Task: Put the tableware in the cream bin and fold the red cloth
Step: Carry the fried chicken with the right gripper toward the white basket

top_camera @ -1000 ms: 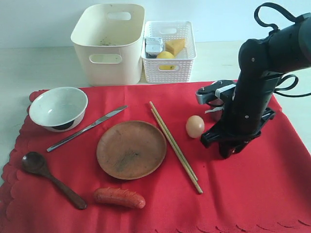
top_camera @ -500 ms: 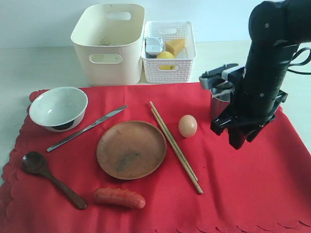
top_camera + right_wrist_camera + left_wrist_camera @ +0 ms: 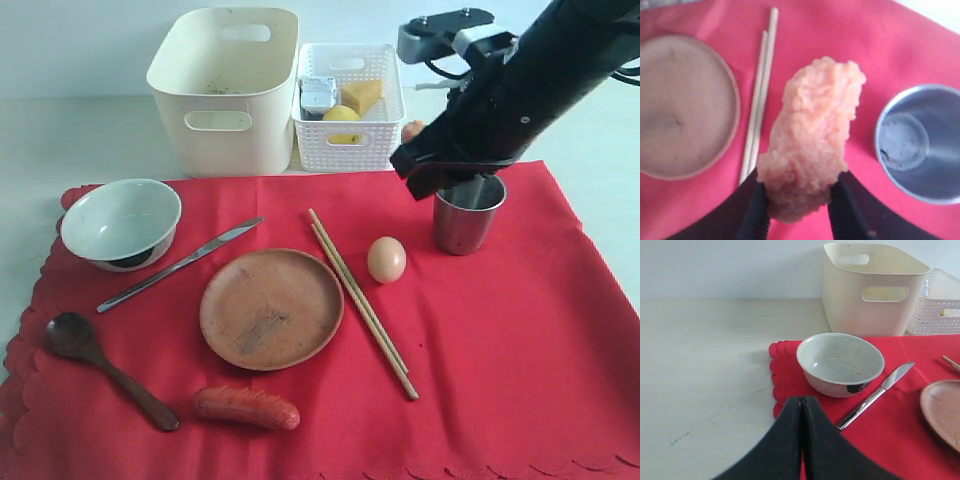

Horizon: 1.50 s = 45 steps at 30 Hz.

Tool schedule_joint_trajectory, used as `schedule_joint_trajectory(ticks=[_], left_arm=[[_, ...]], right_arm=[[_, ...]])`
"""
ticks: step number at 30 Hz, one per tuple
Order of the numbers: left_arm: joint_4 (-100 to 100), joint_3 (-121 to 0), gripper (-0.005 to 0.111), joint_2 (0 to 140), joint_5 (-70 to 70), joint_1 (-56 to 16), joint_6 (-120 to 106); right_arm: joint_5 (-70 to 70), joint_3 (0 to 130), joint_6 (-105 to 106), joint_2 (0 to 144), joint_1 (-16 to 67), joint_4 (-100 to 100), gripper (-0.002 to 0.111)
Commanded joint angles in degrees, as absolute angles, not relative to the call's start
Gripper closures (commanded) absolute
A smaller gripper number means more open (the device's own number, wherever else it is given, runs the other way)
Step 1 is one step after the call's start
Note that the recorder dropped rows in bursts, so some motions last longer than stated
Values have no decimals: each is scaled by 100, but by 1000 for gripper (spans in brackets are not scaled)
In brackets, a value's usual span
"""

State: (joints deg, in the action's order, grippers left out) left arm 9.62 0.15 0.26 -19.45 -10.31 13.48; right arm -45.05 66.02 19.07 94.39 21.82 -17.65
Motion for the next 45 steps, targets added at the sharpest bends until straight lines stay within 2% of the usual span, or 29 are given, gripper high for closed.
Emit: schedule_joint_trajectory(ticks=[1,15,26,29,40,42,45], left_arm=[[980,0,105,0,-1879,-1066,1372],[980,0,105,0,-1879,-1066,1372],[980,0,105,0,-1879,-1066,1372],[980,0,105,0,-1879,-1066,1372],[980,0,105,0,-1879,-1066,1372],[980,0,105,0,-1879,-1066,1372],[980,0,105,0,-1879,-1066,1372]], right_arm=[[-4351,7533,2248,9899,2164,-2297,108],[-4438,10979,1640,12892,1853,-1586,108],[-4579,12146,1643,13813,1800,-1586,107],[-4697,12296,1667,13907,1800,-1561,98],[-4992,12321,1547,13701,1800,-1230,39],[-5106,12321,1376,13590,1800,-1156,36],[-5383,12321,1215,13379,1800,-1071,38]])
